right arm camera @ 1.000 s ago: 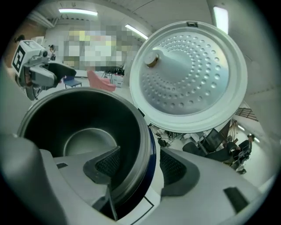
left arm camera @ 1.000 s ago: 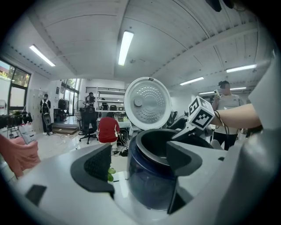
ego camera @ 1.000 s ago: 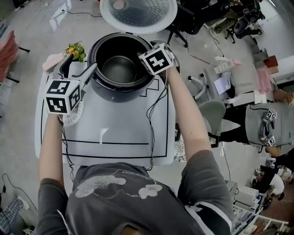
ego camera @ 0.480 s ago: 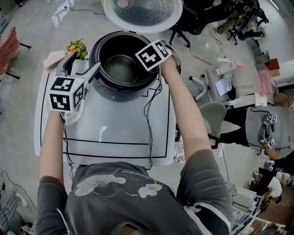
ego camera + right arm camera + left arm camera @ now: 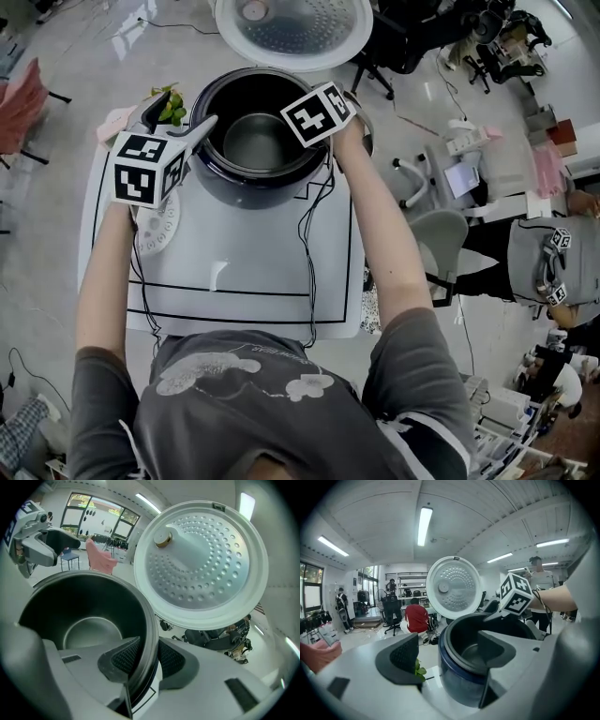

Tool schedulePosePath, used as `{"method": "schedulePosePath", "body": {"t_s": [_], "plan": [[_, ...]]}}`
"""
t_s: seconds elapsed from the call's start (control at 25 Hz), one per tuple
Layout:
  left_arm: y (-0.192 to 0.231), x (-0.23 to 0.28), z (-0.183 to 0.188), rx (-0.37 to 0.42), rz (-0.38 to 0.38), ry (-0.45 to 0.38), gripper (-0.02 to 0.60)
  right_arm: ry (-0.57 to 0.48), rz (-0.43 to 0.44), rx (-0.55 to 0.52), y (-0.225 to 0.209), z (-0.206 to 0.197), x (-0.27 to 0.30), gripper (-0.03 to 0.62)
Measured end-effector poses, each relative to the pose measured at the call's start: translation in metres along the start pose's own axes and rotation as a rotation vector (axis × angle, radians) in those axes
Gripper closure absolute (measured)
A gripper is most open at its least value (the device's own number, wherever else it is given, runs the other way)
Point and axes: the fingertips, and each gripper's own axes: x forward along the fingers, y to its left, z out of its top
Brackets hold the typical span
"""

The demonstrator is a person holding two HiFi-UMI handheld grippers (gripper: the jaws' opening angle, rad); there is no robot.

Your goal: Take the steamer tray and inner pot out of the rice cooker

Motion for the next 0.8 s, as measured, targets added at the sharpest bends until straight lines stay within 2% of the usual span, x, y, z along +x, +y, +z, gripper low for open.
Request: {"method": "schedulePosePath", "body": {"t_s": [0.2,0.44,0.68,0.72,0.8], "plan": [[0.007,0.026,0.003,0.029,-0.012,0.074,0.193,-0.036,0.018,0.025,-0.004,0.018,-0.014,0.477],[0.002,0.060,0.002,0.131,-0.033,0.141,0.193,-0.172,0.039,0.040,-0.009,0.040,-0.040,0.493],[0.001,0.077,-0.016,0.105,-0.063,0.260,0.196,-0.244,0.041,0.098,-0.011,0.042,-0.049,0.497],[0.001,0.077,-0.019,0.105,-0.063,0.279,0.217,-0.251,0.042,0.101,-0.012,0.042,-0.050,0.497],[0.001,0.076,-0.022,0.124,-0.052,0.306,0.415,-0.259,0.047,0.109,-0.012,0.043,-0.050,0.497]]}}
